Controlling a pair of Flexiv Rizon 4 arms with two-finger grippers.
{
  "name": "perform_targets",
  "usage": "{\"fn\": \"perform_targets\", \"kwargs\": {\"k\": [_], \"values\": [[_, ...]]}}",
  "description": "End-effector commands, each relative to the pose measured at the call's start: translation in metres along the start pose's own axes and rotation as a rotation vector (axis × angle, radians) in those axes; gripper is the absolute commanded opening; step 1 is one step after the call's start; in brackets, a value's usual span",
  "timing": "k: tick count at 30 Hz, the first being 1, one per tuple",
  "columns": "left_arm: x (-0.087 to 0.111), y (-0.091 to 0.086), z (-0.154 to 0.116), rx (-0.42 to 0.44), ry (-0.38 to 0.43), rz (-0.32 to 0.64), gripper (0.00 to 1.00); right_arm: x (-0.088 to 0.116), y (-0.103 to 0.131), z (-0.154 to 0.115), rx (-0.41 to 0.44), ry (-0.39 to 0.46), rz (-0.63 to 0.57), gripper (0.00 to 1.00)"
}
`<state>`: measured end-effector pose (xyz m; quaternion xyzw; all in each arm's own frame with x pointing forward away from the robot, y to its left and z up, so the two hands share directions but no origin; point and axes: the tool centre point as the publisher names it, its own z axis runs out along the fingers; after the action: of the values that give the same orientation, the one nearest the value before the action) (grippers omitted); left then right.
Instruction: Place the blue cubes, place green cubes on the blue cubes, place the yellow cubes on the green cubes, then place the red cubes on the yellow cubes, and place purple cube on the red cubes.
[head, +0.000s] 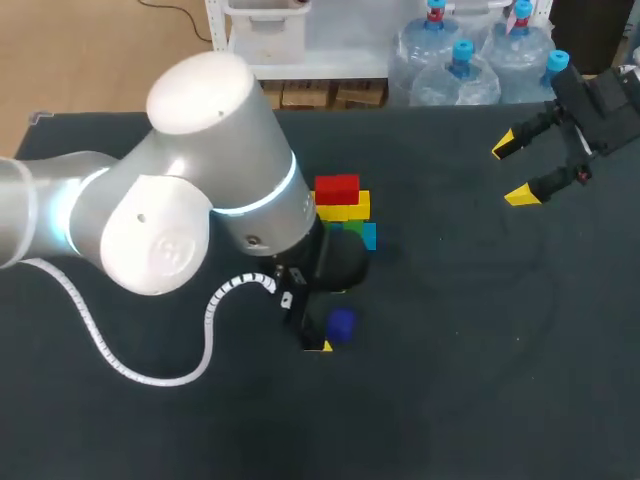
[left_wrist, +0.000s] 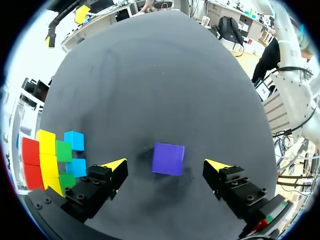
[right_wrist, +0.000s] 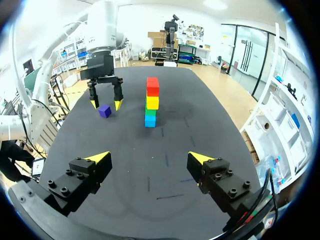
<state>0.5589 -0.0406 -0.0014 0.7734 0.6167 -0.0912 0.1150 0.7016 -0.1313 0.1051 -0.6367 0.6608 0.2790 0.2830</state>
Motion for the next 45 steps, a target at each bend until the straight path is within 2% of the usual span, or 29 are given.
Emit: {"fn": "perform_targets", "kwargs": {"k": [1, 2, 6, 16, 19, 20, 21, 25, 29, 31, 37, 45], "values": [[0.002, -0.001, -0.002, 0.001, 0.002, -0.001, 1.00, 0.000, 0.000, 0.000, 0.000, -0.001, -0.001, 1.00], [0.002, -0.001, -0.002, 0.002, 0.002, -0.001, 1.00, 0.000, 0.000, 0.000, 0.000, -0.001, -0.001, 1.00], [0.001, -0.001, -0.002, 0.007, -0.002, 0.010, 0.87, 0.000, 0.000, 0.000, 0.000, -0.001, -0.001, 1.00], [-0.002, -0.004, 0.002, 0.023, -0.007, 0.028, 0.77, 0.000, 0.000, 0.000, 0.000, -0.001, -0.001, 1.00], [-0.004, -0.004, 0.002, 0.023, -0.023, 0.045, 0.69, 0.000, 0.000, 0.000, 0.000, -0.001, -0.001, 1.00], [-0.005, -0.003, 0.002, 0.022, -0.026, 0.048, 0.64, 0.000, 0.000, 0.000, 0.000, -0.001, -0.001, 1.00], [-0.005, -0.003, 0.002, 0.021, -0.026, 0.052, 0.49, 0.000, 0.000, 0.000, 0.000, -0.001, -0.001, 1.00], [-0.006, -0.001, 0.001, 0.020, -0.025, 0.059, 0.40, 0.000, 0.000, 0.000, 0.000, -0.001, -0.001, 1.00], [-0.006, 0.000, 0.000, 0.019, -0.021, 0.059, 0.11, 0.000, 0.000, 0.000, 0.000, -0.001, -0.001, 1.00], [-0.006, 0.000, 0.000, 0.018, -0.019, 0.060, 0.00, 0.000, 0.000, 0.000, 0.000, -0.001, -0.001, 1.00], [-0.007, 0.002, -0.015, 0.010, -0.018, 0.054, 0.00, 0.000, 0.000, 0.000, 0.000, -0.001, -0.001, 1.00], [-0.005, 0.003, -0.065, -0.016, -0.042, 0.016, 0.00, 0.000, 0.000, 0.000, 0.000, -0.001, -0.001, 1.00]]}}
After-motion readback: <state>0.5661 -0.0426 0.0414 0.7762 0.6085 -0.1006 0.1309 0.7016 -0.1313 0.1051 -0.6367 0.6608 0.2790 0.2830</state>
